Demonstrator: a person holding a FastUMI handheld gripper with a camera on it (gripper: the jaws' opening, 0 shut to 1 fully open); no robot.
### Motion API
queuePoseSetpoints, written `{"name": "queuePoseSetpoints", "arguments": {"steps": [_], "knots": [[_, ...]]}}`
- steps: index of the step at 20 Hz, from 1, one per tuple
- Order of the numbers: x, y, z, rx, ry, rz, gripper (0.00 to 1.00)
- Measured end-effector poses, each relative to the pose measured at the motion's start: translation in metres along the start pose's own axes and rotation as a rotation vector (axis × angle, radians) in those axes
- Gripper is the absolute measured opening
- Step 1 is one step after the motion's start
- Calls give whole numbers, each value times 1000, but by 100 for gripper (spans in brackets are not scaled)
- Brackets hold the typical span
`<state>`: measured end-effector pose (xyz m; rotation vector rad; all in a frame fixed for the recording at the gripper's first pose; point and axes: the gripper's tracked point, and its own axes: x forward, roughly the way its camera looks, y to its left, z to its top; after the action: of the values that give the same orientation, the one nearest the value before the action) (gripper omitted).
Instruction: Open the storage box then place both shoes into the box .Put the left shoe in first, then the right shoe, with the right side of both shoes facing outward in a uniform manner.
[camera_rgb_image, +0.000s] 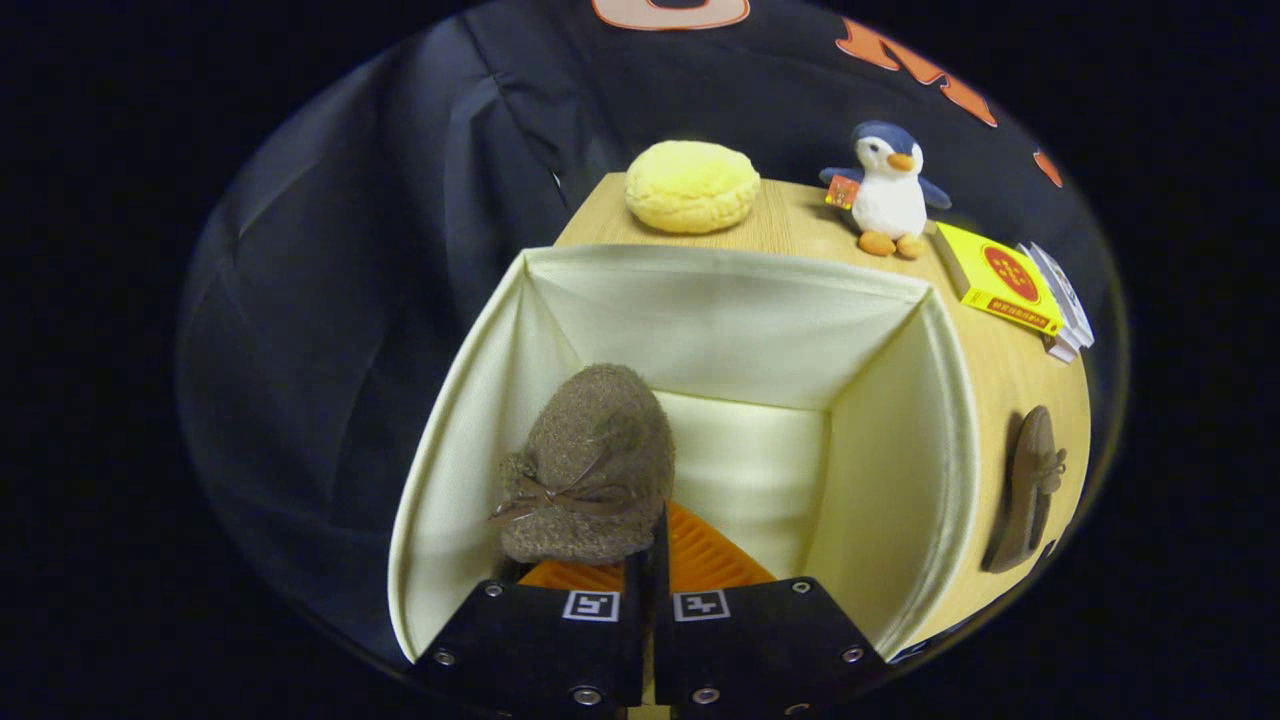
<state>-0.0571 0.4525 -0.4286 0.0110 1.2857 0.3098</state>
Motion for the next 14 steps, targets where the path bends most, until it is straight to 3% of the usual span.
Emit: {"name": "queuePoseSetpoints", "arguments": {"steps": [4, 8, 10, 11, 14], "knots": [[9, 14, -17, -32, 106, 71, 17], [-11, 14, -22, -30, 137, 151, 33], [-33, 14, -21, -13, 121, 218, 48], [-48, 16, -19, -3, 106, 265, 61], [-97, 6, -2, 4, 18, 366, 78]]}}
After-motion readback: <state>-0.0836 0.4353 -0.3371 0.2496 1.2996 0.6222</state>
